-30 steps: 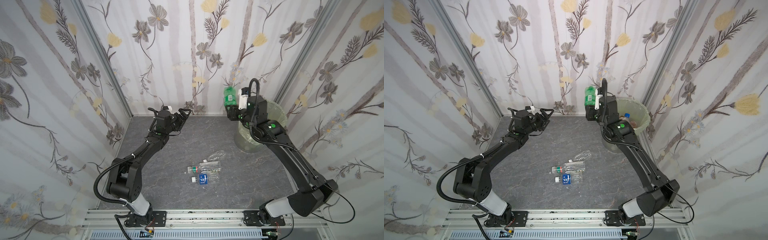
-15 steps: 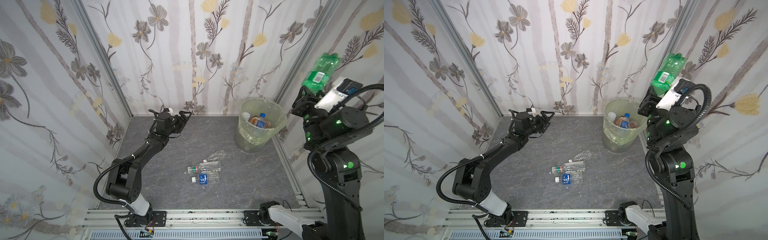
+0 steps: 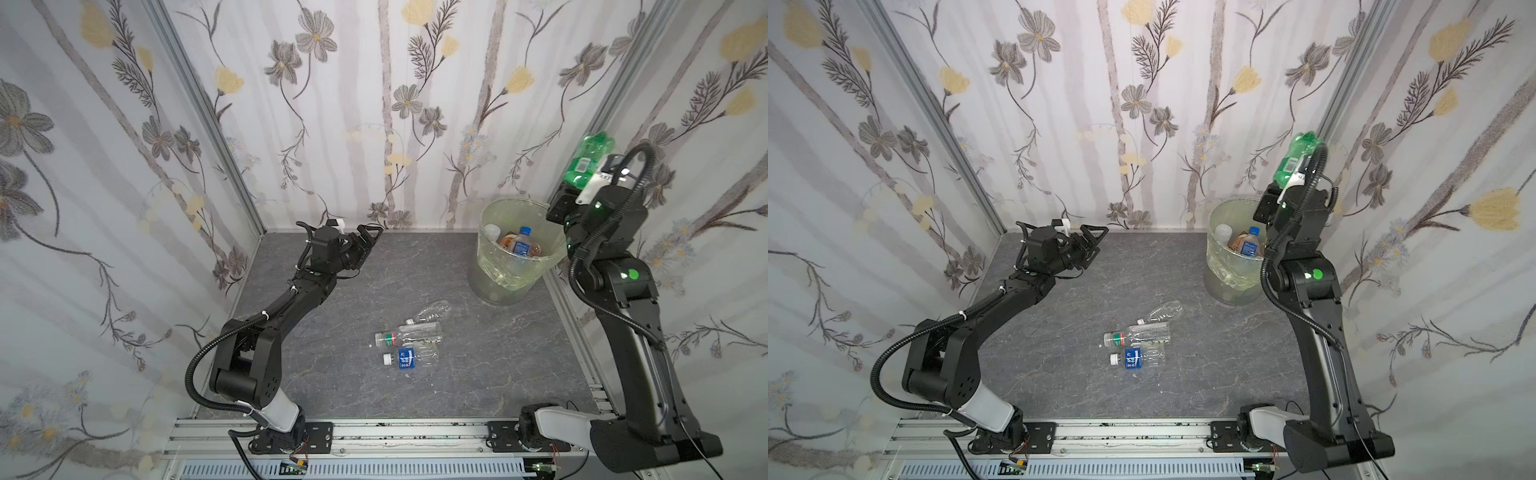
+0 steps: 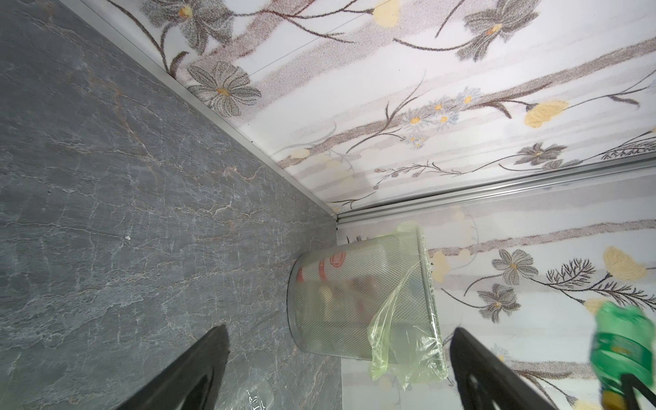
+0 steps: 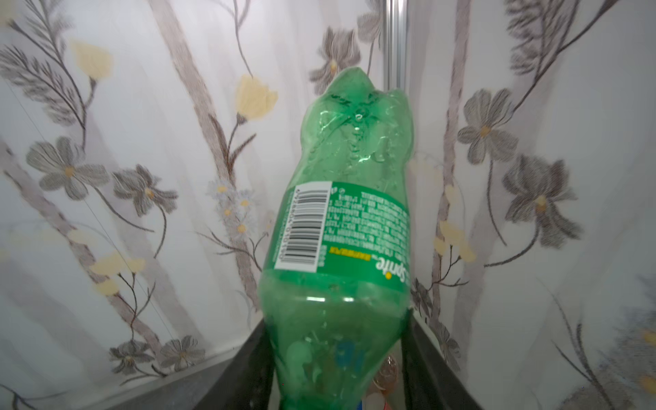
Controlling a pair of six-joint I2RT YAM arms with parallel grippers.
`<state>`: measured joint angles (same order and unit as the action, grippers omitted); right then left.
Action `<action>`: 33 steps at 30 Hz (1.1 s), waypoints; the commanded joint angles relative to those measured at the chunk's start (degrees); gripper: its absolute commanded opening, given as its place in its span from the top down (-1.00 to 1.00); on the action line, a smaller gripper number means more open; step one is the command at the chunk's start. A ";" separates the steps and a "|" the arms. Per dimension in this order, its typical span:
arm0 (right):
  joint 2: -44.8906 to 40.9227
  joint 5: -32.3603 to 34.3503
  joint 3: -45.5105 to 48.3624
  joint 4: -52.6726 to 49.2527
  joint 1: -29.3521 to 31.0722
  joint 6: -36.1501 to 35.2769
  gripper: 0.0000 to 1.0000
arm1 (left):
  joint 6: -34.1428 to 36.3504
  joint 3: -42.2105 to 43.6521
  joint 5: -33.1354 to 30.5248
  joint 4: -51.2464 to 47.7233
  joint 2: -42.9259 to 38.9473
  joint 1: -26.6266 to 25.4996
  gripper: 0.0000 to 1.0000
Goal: Throw the plastic bottles in the bin
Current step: 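Lower the green bottle into the bin and open the right gripper, then move the right gripper from the bin toward the clear bottles on the table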
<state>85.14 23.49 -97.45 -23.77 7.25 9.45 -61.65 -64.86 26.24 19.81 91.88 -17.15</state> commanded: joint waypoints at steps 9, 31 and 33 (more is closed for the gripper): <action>2.50 -9.78 -2.62 -7.39 0.02 6.01 -0.99 | 0.23 0.93 0.89 2.33 -0.40 0.01 -1.00; -0.62 -11.96 1.80 -6.09 4.34 4.83 -0.99 | 2.88 3.45 2.41 -2.46 -1.80 -1.41 -1.00; -0.16 -11.80 2.45 -6.13 6.06 4.35 -0.99 | 5.13 3.27 2.55 -5.81 -1.96 -1.76 -1.00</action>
<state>84.44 12.34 -95.68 -31.90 11.90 14.48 -59.88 -61.54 27.59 17.56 90.54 -18.57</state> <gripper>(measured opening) 0.996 0.997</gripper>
